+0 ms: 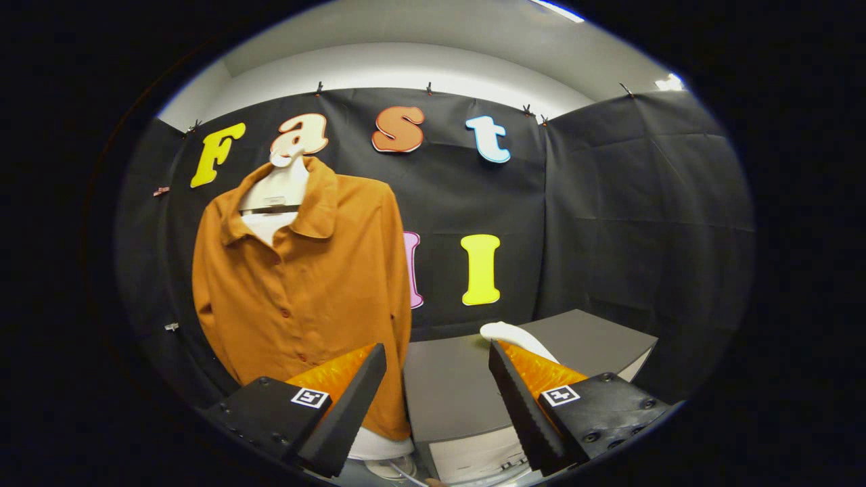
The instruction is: Iron the clothes twice with a garment steamer, once on the left side and once on the right side.
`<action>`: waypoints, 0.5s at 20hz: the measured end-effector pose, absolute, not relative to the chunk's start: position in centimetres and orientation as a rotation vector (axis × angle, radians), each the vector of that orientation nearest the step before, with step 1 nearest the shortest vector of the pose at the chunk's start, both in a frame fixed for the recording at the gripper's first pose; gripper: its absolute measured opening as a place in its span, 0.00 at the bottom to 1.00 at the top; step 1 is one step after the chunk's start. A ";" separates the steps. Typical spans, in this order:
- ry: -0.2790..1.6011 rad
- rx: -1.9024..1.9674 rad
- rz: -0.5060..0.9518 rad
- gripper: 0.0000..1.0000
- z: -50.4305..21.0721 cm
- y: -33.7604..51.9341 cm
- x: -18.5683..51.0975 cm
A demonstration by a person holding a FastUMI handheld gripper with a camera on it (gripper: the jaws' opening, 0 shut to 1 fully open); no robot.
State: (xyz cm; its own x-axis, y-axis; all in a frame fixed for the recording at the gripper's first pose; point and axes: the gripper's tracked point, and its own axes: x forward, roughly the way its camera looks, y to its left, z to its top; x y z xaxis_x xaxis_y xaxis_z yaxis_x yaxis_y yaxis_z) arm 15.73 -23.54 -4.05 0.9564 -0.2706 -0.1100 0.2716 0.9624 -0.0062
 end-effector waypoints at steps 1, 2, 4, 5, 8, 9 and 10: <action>0.115 0.007 -0.279 0.98 -4.2 -25.1 16.6; 0.123 0.008 -0.281 0.97 -4.6 -26.7 17.4; 0.145 0.014 -0.281 0.97 -5.4 -29.5 18.9; 0.156 0.021 -0.279 0.97 -5.9 -30.7 19.7; 0.193 0.037 -0.273 0.97 -7.3 -33.8 21.5; 0.208 0.042 -0.271 0.97 -7.9 -34.8 22.0; 0.225 0.050 -0.270 0.97 -8.6 -35.7 22.4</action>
State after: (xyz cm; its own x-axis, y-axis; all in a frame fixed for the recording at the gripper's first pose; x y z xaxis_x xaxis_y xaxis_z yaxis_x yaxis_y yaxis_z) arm 22.41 -35.73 -8.62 0.9389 -0.2589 -0.2269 0.2699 0.9627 0.0187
